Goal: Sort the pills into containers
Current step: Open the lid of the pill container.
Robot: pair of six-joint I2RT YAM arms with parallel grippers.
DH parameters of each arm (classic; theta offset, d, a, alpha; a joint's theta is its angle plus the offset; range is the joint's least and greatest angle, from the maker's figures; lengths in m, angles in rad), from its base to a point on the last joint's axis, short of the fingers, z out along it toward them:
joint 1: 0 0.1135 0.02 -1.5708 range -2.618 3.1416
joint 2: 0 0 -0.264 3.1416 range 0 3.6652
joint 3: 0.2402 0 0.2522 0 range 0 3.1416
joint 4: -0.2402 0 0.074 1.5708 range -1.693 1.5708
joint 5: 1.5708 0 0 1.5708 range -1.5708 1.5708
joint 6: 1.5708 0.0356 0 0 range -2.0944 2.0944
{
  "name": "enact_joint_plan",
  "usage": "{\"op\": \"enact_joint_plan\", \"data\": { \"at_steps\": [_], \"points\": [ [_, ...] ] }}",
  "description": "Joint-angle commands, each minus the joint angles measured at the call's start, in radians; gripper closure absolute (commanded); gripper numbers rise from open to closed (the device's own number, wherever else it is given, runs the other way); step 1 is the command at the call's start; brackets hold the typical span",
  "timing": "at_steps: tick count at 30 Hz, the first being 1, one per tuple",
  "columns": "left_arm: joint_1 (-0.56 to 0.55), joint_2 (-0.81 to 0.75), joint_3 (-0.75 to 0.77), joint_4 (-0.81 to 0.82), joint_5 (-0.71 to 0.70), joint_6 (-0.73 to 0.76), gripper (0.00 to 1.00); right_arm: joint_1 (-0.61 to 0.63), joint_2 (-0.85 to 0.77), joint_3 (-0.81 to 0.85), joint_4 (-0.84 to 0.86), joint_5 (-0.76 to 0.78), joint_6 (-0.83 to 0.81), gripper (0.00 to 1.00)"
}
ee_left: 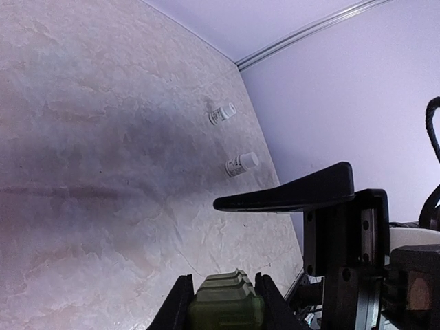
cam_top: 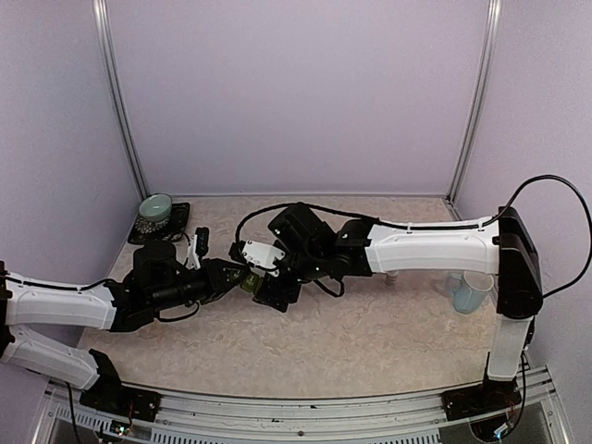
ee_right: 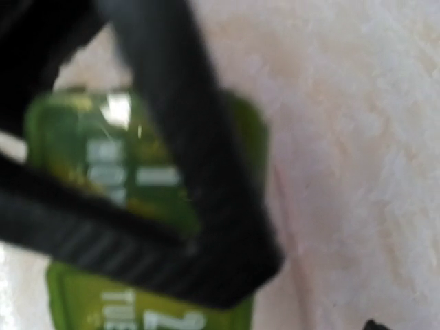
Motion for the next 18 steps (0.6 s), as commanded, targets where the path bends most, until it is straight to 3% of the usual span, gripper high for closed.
{"op": "enact_joint_plan", "data": {
  "at_steps": [1,18],
  "points": [
    [-0.005,0.008,0.027,0.035,0.014,0.002,0.85,0.007,0.02,0.045,0.023,0.01,-0.005,0.11],
    [-0.001,-0.012,0.031,0.011,0.008,0.01,0.85,0.007,0.026,0.016,0.017,0.053,-0.034,0.16]
  ]
}}
